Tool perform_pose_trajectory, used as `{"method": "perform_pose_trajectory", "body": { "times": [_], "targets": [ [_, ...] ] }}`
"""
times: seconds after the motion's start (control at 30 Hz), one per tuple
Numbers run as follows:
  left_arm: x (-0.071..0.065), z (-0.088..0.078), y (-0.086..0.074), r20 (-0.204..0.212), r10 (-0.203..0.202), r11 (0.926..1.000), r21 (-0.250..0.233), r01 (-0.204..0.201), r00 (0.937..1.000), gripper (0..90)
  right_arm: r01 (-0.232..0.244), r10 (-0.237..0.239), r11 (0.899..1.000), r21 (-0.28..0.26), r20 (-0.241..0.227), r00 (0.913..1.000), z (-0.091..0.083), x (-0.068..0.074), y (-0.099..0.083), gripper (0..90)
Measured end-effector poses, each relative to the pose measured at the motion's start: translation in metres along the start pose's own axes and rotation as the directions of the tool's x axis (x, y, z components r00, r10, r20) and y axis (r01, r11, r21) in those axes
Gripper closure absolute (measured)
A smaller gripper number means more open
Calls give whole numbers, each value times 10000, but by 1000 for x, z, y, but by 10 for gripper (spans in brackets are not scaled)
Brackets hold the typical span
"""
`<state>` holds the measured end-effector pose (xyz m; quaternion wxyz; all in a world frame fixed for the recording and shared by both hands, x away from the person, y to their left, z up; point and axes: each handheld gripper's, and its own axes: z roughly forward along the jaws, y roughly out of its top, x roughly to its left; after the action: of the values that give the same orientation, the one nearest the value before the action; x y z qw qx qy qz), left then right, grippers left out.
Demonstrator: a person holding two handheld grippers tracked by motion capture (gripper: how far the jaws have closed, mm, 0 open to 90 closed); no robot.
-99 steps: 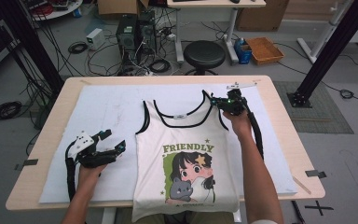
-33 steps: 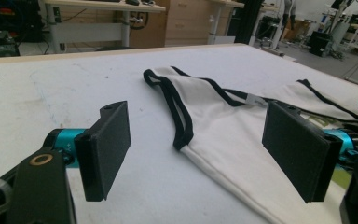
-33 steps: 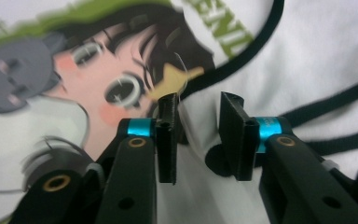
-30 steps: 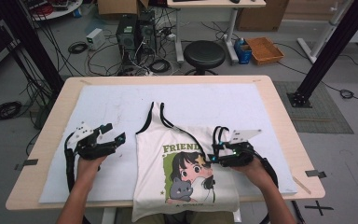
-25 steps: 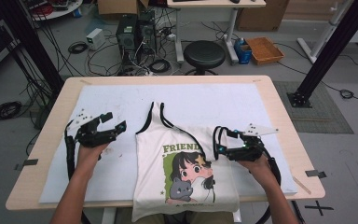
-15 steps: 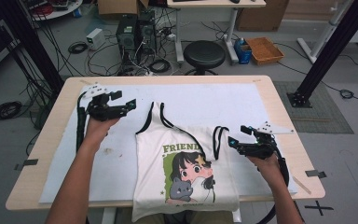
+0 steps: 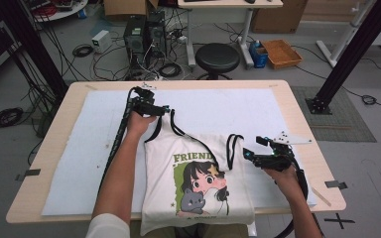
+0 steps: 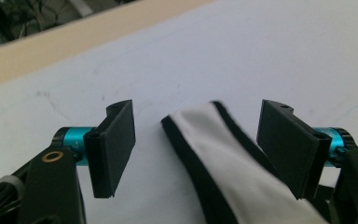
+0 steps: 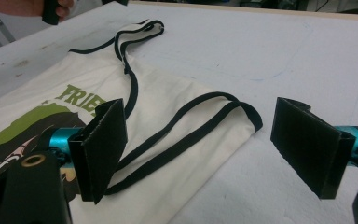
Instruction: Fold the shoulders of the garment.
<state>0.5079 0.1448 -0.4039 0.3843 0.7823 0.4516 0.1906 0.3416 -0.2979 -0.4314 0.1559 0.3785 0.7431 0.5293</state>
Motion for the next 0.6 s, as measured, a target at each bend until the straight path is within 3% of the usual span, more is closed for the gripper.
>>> {"method": "perform_pose_trajectory", "body": {
  "times": [0.03,0.07,0.13,0.23,0.3,0.33,0.37,0.4,0.43,0.47,0.53,0.6],
  "targets": [
    [0,0,0,0,0,10000,0,0,10000,279,-6,6,10000,20,-4,10000,0,0,0,182],
    [3,9,-5,97,-233,9991,359,229,9997,279,12,-12,10000,12,-9,10000,0,-1,-1,182],
    [3,15,-10,191,-229,9968,776,214,9996,280,8,-8,10000,38,-32,10000,0,-1,-1,182],
    [3,20,-13,371,-173,9948,1005,135,9992,360,-69,70,9999,99,-80,9999,1,-2,-2,182],
    [0,24,-15,364,5,9929,1189,-48,9993,410,-21,23,9999,128,-85,10000,2,-1,-2,182],
    [-6,30,-19,457,384,9873,1526,-450,9982,476,50,-49,9999,124,-108,9999,3,-1,-2,182],
    [-6,30,-19,457,384,9873,1526,-450,9982,495,8,-6,9998,183,-120,9999,2,0,-2,182],
    [-11,29,-21,463,703,9887,1291,-757,9965,548,69,-67,9998,163,-126,9999,2,0,-2,182],
    [-11,29,-21,463,703,9887,1291,-757,9965,641,113,-111,9998,156,-106,9999,2,0,-2,182],
    [-11,26,-22,851,942,9863,1277,-1047,9919,812,111,-110,9998,162,-91,9999,2,0,-2,182],
    [-12,22,-23,957,1138,9849,1198,-1250,9889,858,120,-119,9999,102,-97,9999,1,-1,-2,182],
    [-8,14,-25,1111,766,9953,503,-826,9909,861,68,-67,9999,79,-107,9999,0,-1,-2,182]
  ]
}}
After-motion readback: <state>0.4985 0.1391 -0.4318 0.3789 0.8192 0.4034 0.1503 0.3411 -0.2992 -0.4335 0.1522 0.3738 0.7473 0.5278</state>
